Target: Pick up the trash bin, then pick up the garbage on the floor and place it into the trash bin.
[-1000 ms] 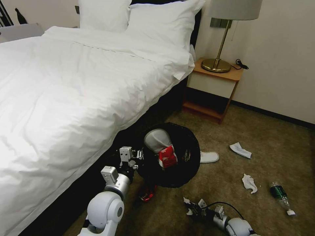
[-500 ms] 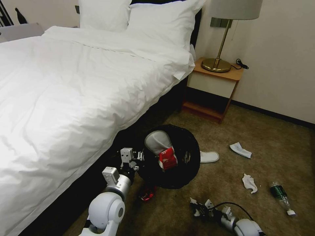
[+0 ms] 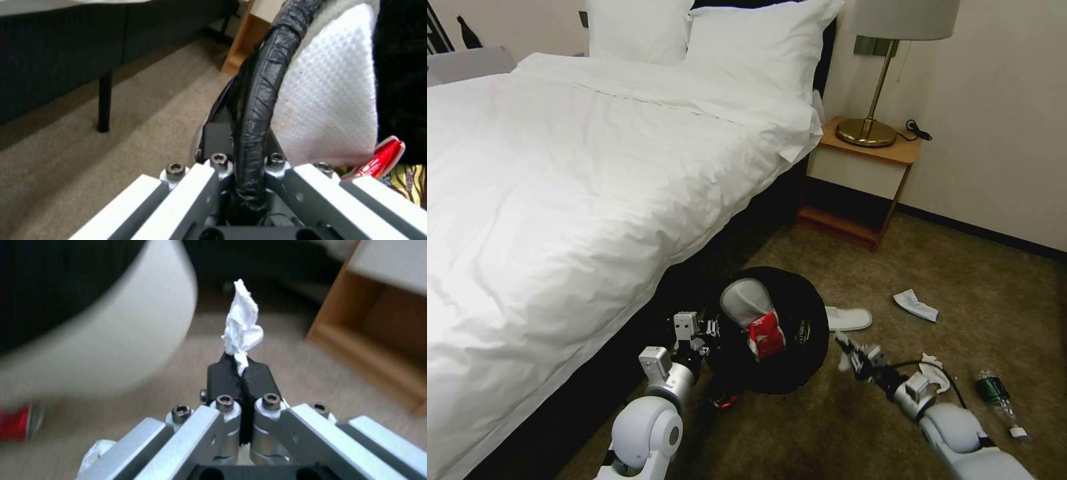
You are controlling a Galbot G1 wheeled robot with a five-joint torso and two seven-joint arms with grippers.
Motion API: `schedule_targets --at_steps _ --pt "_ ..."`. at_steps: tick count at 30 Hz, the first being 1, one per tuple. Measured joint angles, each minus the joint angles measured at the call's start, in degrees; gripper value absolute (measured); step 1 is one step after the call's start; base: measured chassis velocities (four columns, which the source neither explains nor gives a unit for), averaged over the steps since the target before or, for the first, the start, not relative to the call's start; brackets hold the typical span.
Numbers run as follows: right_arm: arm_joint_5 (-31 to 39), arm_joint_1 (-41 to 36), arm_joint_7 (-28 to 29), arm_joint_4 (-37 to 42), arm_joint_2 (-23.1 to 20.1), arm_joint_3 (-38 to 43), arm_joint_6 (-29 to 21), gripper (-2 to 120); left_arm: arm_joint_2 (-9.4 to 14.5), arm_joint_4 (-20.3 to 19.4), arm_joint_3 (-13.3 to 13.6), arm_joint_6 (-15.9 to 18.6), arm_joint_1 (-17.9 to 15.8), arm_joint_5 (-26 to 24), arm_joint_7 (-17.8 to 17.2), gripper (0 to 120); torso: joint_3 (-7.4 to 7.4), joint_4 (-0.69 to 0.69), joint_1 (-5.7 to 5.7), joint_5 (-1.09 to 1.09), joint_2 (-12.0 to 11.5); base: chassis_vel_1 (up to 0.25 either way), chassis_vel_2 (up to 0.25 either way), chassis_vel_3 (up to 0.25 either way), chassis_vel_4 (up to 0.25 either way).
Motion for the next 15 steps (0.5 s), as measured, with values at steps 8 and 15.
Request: schedule_targets --at_steps 8,15 --pt "3.13 -1.19 4.10 10.73 0.22 1.97 -1.31 0 -0.07 1.82 -0.27 -0.06 -0.25 -0.12 -0.39 0 0.00 0.01 0.00 0.00 0.00 0.000 0.000 0.000 0.000" --pt "3.88 -4.39 6.60 21.52 0.89 2.42 -2.36 0 -0.45 3.23 0.01 -0.18 -0.20 0.81 -0.74 0 0.00 0.00 0.00 -0.01 0.00 0.000 0.000 0.000 0.000"
